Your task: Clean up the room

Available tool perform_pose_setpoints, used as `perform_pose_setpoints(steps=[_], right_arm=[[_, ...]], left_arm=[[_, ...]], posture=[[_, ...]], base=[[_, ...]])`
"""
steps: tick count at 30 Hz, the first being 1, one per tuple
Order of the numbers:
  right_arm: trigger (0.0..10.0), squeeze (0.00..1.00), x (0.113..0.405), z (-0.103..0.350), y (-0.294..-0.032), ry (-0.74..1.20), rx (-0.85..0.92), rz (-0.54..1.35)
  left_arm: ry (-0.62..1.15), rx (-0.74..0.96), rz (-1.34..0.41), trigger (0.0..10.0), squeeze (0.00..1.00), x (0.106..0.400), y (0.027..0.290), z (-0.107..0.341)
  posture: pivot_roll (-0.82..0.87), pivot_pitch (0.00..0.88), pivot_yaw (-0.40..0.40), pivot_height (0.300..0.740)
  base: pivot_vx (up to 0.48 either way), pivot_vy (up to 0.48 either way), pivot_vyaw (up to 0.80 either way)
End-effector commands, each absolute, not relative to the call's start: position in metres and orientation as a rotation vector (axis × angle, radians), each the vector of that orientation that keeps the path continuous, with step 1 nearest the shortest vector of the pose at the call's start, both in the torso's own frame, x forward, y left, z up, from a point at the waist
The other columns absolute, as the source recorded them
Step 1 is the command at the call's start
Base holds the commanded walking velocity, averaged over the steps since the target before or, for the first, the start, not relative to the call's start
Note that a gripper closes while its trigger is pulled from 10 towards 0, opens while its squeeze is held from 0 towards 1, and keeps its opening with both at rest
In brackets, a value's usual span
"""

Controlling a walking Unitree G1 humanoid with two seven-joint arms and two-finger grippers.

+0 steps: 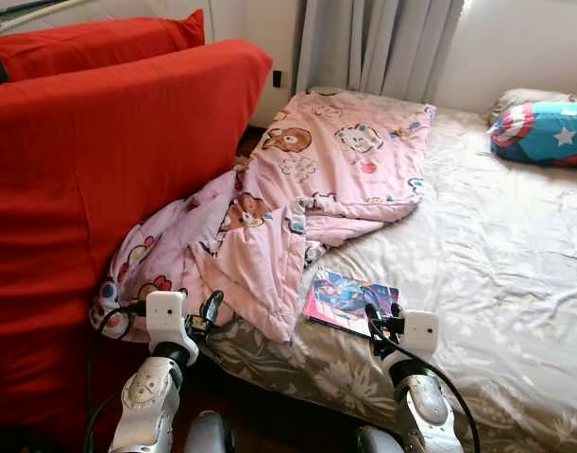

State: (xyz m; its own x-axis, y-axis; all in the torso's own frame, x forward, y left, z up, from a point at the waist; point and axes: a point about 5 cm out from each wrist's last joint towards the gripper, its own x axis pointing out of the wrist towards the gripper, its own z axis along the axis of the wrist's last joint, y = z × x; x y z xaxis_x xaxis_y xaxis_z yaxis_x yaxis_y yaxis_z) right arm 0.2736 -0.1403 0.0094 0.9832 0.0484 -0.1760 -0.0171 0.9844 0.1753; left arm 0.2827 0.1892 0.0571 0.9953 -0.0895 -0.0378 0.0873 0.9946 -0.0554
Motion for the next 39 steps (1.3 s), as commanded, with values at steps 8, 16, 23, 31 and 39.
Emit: perform_pose_setpoints(steps=[8, 16, 23, 31, 39], right_arm=[[10.0, 0.00, 0.2728, 0.0081, -0.1402, 0.189, 0.183, 0.034], [10.0, 0.00, 0.2723, 0.0072, -0.1399, 0.194, 0.185, 0.035], [10.0, 0.00, 0.2725, 0.0065, -0.1393, 0.200, 0.186, 0.037], [10.0, 0.00, 0.2735, 0.0061, -0.1366, 0.206, 0.193, 0.036], [10.0, 0.00, 0.2745, 0.0064, -0.1378, 0.207, 0.193, 0.032]], left_arm=[[0.042, -0.039, -0.096, 10.0, 0.00, 0.2841, 0.1885, 0.0585], [0.044, -0.037, -0.099, 10.0, 0.00, 0.2837, 0.1883, 0.0583], [0.045, -0.036, -0.100, 10.0, 0.00, 0.2839, 0.1884, 0.0582], [0.040, -0.030, -0.104, 10.0, 0.00, 0.2862, 0.1897, 0.0603], [0.031, -0.033, -0.106, 10.0, 0.00, 0.2869, 0.1893, 0.0620]], posture=[[0.01, 0.031, -0.065, 0.612], [0.01, 0.030, -0.065, 0.612], [0.02, 0.028, -0.062, 0.612], [0.03, 0.032, -0.056, 0.612], [0.03, 0.038, -0.058, 0.612]], base=[[0.272, 0.000, 0.00], [0.329, 0.000, 0.00], [0.347, 0.000, 0.00], [0.356, 0.000, 0.00], [0.129, 0.000, 0.00]])
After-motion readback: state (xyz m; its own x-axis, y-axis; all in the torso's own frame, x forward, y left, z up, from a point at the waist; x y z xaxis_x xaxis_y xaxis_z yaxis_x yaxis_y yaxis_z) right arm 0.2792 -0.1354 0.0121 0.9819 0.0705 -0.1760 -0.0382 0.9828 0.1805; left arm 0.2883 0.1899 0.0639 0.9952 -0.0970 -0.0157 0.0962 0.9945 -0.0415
